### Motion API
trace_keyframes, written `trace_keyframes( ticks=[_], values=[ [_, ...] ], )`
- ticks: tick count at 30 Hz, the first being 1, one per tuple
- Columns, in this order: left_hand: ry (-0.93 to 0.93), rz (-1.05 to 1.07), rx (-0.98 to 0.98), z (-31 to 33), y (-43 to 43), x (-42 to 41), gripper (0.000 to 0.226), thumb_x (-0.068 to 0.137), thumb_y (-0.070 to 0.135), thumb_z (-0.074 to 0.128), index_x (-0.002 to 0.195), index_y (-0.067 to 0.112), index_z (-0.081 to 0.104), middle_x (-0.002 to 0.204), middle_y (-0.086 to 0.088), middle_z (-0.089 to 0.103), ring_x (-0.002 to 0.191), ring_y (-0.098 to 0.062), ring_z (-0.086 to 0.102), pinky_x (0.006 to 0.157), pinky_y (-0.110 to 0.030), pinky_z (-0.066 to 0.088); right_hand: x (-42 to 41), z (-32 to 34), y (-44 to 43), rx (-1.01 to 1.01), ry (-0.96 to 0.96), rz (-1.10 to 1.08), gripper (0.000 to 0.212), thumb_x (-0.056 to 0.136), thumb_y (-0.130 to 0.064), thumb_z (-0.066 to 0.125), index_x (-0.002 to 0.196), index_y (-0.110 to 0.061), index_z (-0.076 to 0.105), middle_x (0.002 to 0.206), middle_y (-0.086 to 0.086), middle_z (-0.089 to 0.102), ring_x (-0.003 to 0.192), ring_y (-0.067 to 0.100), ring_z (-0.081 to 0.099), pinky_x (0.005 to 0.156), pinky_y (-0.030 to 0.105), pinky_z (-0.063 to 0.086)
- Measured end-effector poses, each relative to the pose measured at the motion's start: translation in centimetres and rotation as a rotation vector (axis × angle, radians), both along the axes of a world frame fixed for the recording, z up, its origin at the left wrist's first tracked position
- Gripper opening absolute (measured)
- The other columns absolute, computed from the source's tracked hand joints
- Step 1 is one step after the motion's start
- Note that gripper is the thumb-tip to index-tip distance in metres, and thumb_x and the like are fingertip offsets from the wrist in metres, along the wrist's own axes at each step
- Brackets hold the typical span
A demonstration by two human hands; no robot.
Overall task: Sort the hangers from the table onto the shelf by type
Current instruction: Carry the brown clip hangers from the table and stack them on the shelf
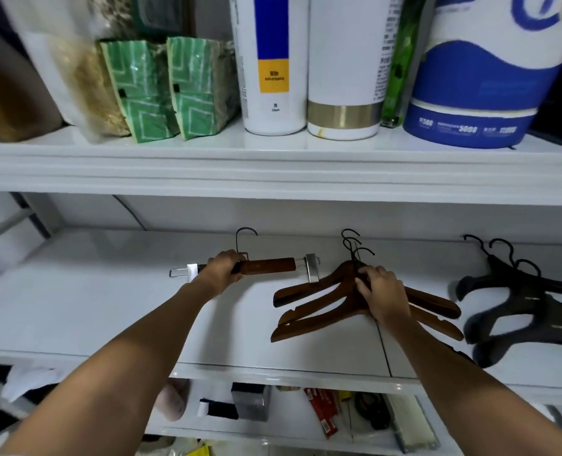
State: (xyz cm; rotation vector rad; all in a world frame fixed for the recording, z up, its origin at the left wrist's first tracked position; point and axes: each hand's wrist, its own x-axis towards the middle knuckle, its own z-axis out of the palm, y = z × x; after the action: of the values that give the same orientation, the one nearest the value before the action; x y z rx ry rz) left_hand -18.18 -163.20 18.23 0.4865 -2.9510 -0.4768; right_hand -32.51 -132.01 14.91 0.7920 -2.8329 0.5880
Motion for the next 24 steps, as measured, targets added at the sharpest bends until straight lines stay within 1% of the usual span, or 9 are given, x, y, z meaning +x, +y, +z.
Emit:
trace_keyframes(
  ticks=[2, 5, 7, 11, 16, 19, 21, 23, 24],
  values=[
    [-0.015, 0.039, -0.006, 0.1, -1.3, 1.1, 0.028, 0.085, 0.010, 0.063, 0.113, 0.012, 0.062, 0.114, -0.008, 0.060, 0.109, -0.027, 0.055, 0.095, -0.035, 0.041, -0.3, 0.3, -1.2, 0.018, 0.015, 0.026, 0.033, 0.098, -0.033, 0.045, 0.125, -0.017, 0.056, 0.117, 0.008, 0.060, 0.107, 0.025, 0.055, 0.091, 0.037, 0.042],
    [-0.022, 0.084, -0.009, 0.1, -3.2, 2.6, 0.028, 0.084, 0.009, 0.063, 0.112, 0.011, 0.062, 0.114, -0.010, 0.060, 0.109, -0.028, 0.055, 0.095, -0.037, 0.043, -0.8, 1.0, -2.7, 0.057, 0.069, 0.057, 0.031, 0.097, -0.031, 0.047, 0.120, -0.014, 0.058, 0.112, 0.010, 0.062, 0.101, 0.027, 0.058, 0.087, 0.037, 0.046],
    [-0.023, 0.110, -0.009, -0.2, -4.2, 3.2, 0.026, 0.086, 0.008, 0.062, 0.111, 0.010, 0.062, 0.113, -0.012, 0.060, 0.107, -0.030, 0.055, 0.095, -0.038, 0.043, -1.1, 1.4, -3.3, 0.061, 0.074, 0.056, 0.030, 0.095, -0.030, 0.050, 0.120, -0.014, 0.059, 0.111, 0.011, 0.063, 0.101, 0.028, 0.059, 0.086, 0.038, 0.047],
    [-0.071, 0.143, -0.033, -1.4, -5.9, 3.0, 0.026, 0.088, 0.009, 0.060, 0.114, 0.008, 0.060, 0.116, -0.014, 0.056, 0.108, -0.031, 0.054, 0.097, -0.037, 0.042, -1.1, 1.8, -4.1, 0.060, 0.047, 0.044, 0.035, 0.095, -0.029, 0.051, 0.127, -0.016, 0.056, 0.121, 0.010, 0.061, 0.111, 0.029, 0.056, 0.092, 0.039, 0.043],
    [-0.143, 0.109, -0.095, -3.1, -7.0, 1.3, 0.028, 0.092, 0.013, 0.056, 0.120, 0.009, 0.057, 0.121, -0.014, 0.051, 0.112, -0.030, 0.052, 0.100, -0.034, 0.038, -0.5, 2.1, -5.7, 0.094, 0.051, 0.052, 0.041, 0.095, -0.029, 0.050, 0.134, -0.017, 0.051, 0.128, 0.011, 0.058, 0.115, 0.030, 0.055, 0.097, 0.038, 0.041],
    [-0.180, 0.082, -0.108, -4.1, -7.4, 0.4, 0.028, 0.092, 0.016, 0.056, 0.120, 0.009, 0.057, 0.121, -0.014, 0.051, 0.111, -0.030, 0.052, 0.099, -0.034, 0.038, 0.3, 2.3, -6.9, 0.167, 0.074, 0.116, 0.045, 0.097, -0.032, 0.048, 0.140, -0.019, 0.044, 0.140, 0.006, 0.050, 0.125, 0.026, 0.050, 0.106, 0.037, 0.036],
    [-0.205, 0.064, -0.096, -4.8, -7.8, -0.2, 0.029, 0.091, 0.017, 0.058, 0.118, 0.009, 0.058, 0.121, -0.014, 0.051, 0.111, -0.030, 0.052, 0.098, -0.034, 0.038, 0.8, 2.7, -7.7, 0.207, 0.084, 0.147, 0.047, 0.098, -0.033, 0.045, 0.143, -0.020, 0.039, 0.147, 0.004, 0.042, 0.132, 0.023, 0.042, 0.111, 0.035, 0.029],
    [-0.214, 0.056, -0.073, -5.5, -8.2, -0.7, 0.032, 0.089, 0.014, 0.060, 0.120, 0.006, 0.057, 0.121, -0.016, 0.050, 0.114, -0.033, 0.050, 0.100, -0.035, 0.039, 1.5, 3.1, -8.4, 0.227, 0.088, 0.168, 0.048, 0.099, -0.033, 0.044, 0.145, -0.021, 0.037, 0.150, 0.002, 0.038, 0.136, 0.021, 0.038, 0.112, 0.033, 0.024],
    [-0.214, 0.064, -0.018, -5.9, -8.6, -1.0, 0.033, 0.088, 0.011, 0.059, 0.121, 0.002, 0.055, 0.124, -0.019, 0.049, 0.116, -0.035, 0.048, 0.102, -0.036, 0.039, 1.7, 3.2, -8.6, 0.235, 0.091, 0.181, 0.048, 0.099, -0.033, 0.044, 0.145, -0.021, 0.038, 0.150, 0.002, 0.038, 0.136, 0.021, 0.038, 0.111, 0.033, 0.024]
  ],
)
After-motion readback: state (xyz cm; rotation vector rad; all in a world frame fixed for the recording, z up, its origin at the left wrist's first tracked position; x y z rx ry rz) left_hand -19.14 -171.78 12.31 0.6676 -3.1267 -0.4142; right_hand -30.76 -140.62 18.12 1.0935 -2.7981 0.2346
